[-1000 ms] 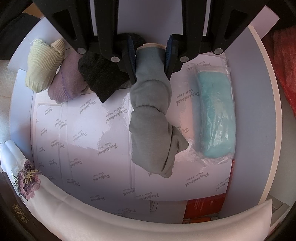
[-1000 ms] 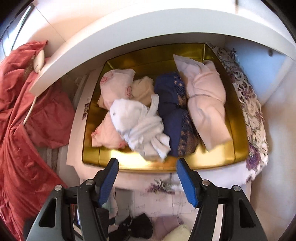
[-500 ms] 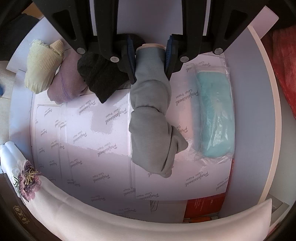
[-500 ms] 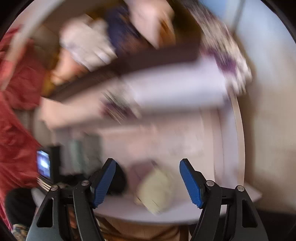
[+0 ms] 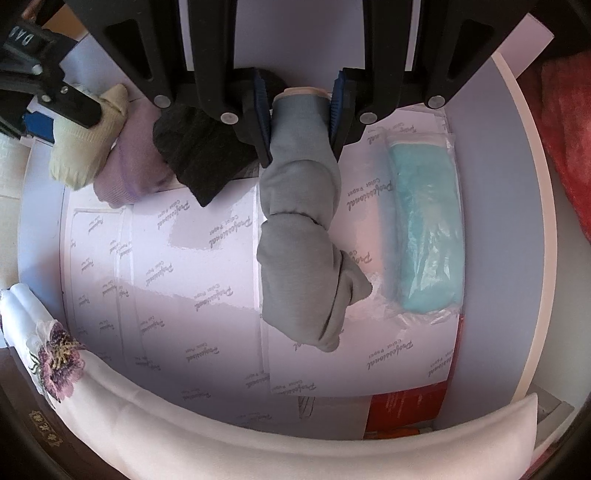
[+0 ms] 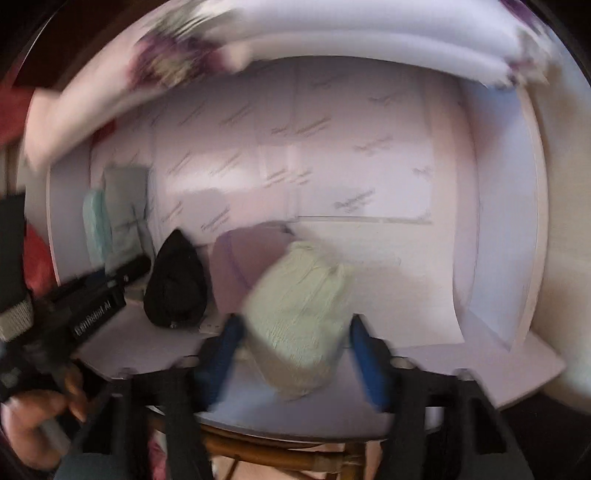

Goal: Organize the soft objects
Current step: 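Move the right tool back down to the drawer, then grasp the pale green knit garment with the right tool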

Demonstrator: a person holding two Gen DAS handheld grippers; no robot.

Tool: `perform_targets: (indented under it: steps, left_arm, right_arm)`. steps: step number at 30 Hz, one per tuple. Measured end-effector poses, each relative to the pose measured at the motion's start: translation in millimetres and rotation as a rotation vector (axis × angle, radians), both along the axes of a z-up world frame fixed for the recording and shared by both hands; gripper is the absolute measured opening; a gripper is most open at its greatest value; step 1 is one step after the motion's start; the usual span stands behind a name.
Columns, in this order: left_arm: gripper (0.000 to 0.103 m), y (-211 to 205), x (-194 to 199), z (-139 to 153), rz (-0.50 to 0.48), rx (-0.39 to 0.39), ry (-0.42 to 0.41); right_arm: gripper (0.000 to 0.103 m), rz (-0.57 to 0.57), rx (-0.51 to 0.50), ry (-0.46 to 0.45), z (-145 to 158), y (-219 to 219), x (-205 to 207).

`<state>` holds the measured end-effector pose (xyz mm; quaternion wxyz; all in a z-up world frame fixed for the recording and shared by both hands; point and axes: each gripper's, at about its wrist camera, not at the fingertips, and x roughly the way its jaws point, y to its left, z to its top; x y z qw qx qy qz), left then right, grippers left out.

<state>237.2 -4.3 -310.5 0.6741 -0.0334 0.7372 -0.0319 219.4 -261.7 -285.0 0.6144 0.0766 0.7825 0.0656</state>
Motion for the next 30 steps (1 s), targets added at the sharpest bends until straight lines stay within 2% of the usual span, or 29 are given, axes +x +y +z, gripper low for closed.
perform_targets:
  steps: [6, 10, 21, 30]
  left_arm:
    - [0.025, -5.6, -0.4, 13.4, -0.019, -0.015, -0.032]
    - [0.025, -4.4, -0.2, 27.3, -0.022, -0.021, -0.065]
    - [0.025, -7.6, -6.2, 87.0, -0.061, 0.031, -0.252]
    - [0.025, -2.7, -17.1, 127.6, -0.032, -0.005, -0.364]
  right_arm:
    - [0.053, 0.111, -0.051, -0.047, -0.3, 18.0, -0.4]
    - [0.053, 0.102, -0.045, -0.048, -2.5, 17.8, 0.8]
    - [0.054, 0.189, -0.088, -0.089, 3.7, 35.8, -1.6]
    - [0.054, 0.221, -0.106, -0.113, 10.7, 48.8, -4.5]
